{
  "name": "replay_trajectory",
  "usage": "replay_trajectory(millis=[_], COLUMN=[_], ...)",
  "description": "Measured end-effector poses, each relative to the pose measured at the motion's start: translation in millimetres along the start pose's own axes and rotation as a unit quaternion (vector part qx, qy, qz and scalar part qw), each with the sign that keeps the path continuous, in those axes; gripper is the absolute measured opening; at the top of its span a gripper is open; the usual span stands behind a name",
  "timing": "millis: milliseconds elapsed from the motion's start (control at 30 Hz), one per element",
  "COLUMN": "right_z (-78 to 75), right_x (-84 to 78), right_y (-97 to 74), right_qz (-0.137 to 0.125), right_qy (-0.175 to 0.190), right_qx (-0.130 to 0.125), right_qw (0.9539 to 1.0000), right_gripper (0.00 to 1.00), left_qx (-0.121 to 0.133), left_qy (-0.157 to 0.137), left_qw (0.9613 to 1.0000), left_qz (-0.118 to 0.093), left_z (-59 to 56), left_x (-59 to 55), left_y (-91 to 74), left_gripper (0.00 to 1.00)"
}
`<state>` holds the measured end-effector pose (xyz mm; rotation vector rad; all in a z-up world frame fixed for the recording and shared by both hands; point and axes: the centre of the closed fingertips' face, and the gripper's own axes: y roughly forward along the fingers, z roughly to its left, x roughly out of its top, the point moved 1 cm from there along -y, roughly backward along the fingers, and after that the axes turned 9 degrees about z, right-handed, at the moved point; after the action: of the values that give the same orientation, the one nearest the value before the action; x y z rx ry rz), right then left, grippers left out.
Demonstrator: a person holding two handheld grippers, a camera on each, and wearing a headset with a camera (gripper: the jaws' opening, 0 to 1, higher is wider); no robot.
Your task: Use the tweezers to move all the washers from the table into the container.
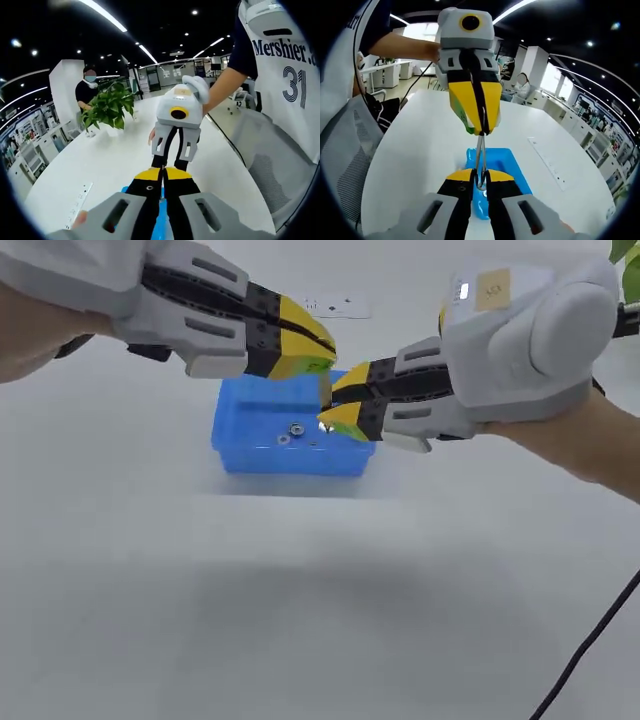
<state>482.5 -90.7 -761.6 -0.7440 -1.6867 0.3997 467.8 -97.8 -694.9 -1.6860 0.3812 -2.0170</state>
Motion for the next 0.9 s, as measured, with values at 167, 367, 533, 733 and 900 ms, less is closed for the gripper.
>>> replay_trajectory(millis=[167, 367, 533, 733, 900], right_z=[-9.9, -20.7, -27.3, -28.0, -30.2], right_x=[-4.2, -9.7, -18.3, -29.3, -42.0], right_y=[9.2, 22.3, 36.9, 51.6, 62.8], right_qz=[0.004, 0.007, 0.005, 0.013, 0.022], right_qy=[0.002, 0.008, 0.022, 0.026, 0.033], right_qx=[0.002, 0.010, 0.024, 0.037, 0.044], right_qw=[1.0000, 0.9999, 0.9995, 0.9989, 0.9983], right_gripper=[0.11, 0.11, 0.11, 0.11, 0.11], left_qx=[0.003, 0.003, 0.004, -0.001, -0.001], left_qy=[-0.001, -0.007, -0.021, -0.037, -0.046], left_qw=[1.0000, 0.9999, 0.9997, 0.9991, 0.9985], left_qz=[0.002, 0.007, 0.013, 0.023, 0.028], left_z=[9.8, 23.5, 32.8, 36.9, 38.8], left_x=[-5.6, -16.1, -31.5, -49.6, -61.1], left_y=[4.9, 9.7, 14.3, 22.3, 27.8], left_gripper=[0.05, 0.05, 0.05, 0.05, 0.05])
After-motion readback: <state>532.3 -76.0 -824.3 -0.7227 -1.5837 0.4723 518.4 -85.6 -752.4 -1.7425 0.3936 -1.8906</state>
